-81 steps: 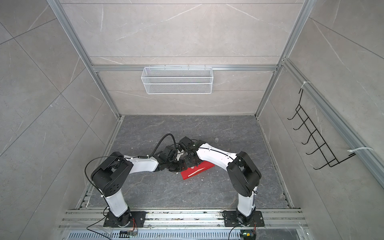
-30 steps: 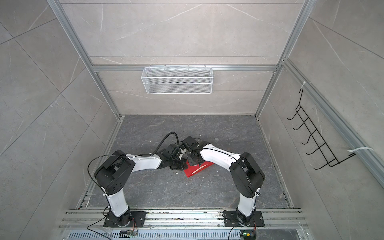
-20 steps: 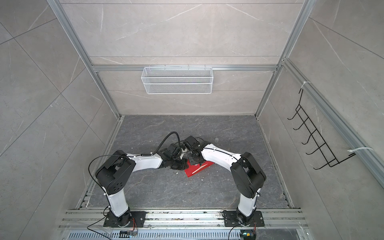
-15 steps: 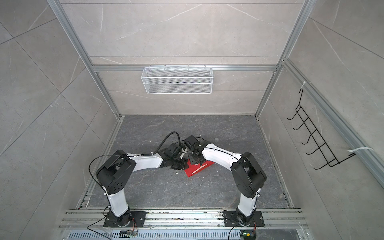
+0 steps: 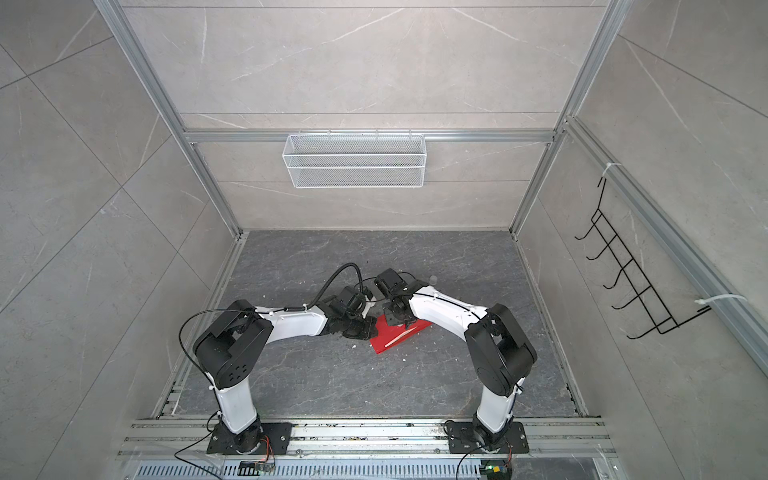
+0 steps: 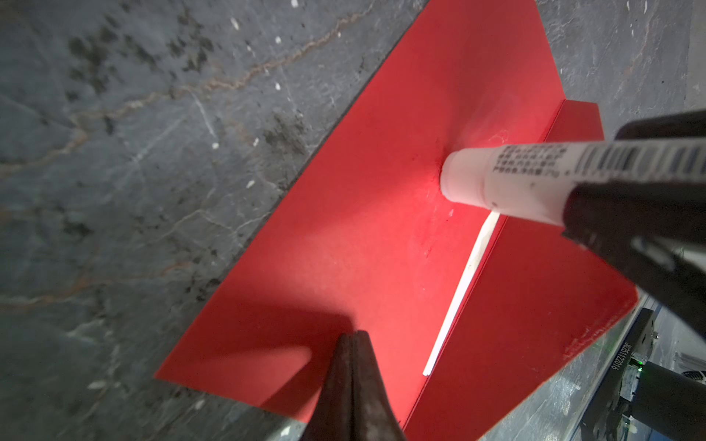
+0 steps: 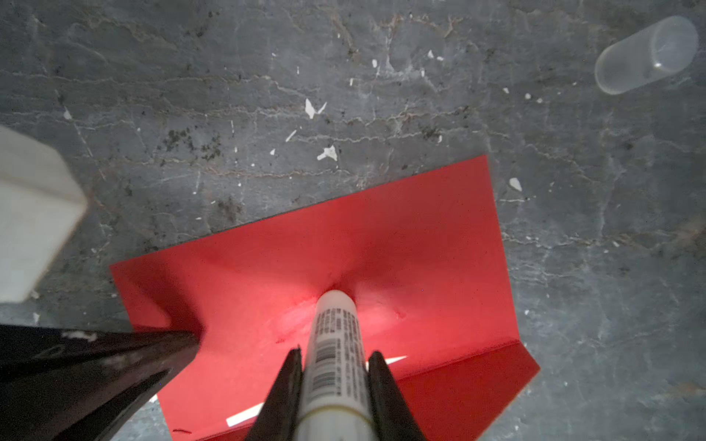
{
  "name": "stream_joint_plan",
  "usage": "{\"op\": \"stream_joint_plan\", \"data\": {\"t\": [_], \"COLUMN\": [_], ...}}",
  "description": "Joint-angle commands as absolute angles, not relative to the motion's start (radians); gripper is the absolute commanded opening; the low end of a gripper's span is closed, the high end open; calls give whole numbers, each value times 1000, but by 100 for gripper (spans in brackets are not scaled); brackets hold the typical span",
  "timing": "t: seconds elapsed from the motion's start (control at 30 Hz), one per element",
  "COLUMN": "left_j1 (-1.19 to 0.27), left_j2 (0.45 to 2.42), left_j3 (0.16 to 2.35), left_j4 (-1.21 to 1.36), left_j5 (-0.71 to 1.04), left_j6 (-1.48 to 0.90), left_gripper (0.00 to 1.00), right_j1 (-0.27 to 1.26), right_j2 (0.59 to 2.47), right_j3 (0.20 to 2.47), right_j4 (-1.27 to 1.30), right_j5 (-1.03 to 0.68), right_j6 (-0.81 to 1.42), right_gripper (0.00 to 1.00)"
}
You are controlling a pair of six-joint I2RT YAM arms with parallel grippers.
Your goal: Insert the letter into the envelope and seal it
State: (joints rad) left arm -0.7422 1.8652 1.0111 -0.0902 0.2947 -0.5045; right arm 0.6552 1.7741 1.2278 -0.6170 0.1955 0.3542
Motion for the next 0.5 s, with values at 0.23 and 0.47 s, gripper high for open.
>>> {"op": "stream_joint_plan", "data": {"t": [0.23, 0.47], "left_j1": [-750, -749], "left_j2": [1939, 1941], "left_j3": [977, 978], "left_j4": [-259, -260], "left_j5": [213, 214], "left_j6": [-479, -477], "left_gripper": [0, 0], "right_j1": [579, 551], "right_j2": [1775, 1773], "right_j3": [1166, 1161], "right_j4": [-646, -649], "right_j5": [311, 301], "right_j6": [313, 311], "right_gripper": [0, 0]}}
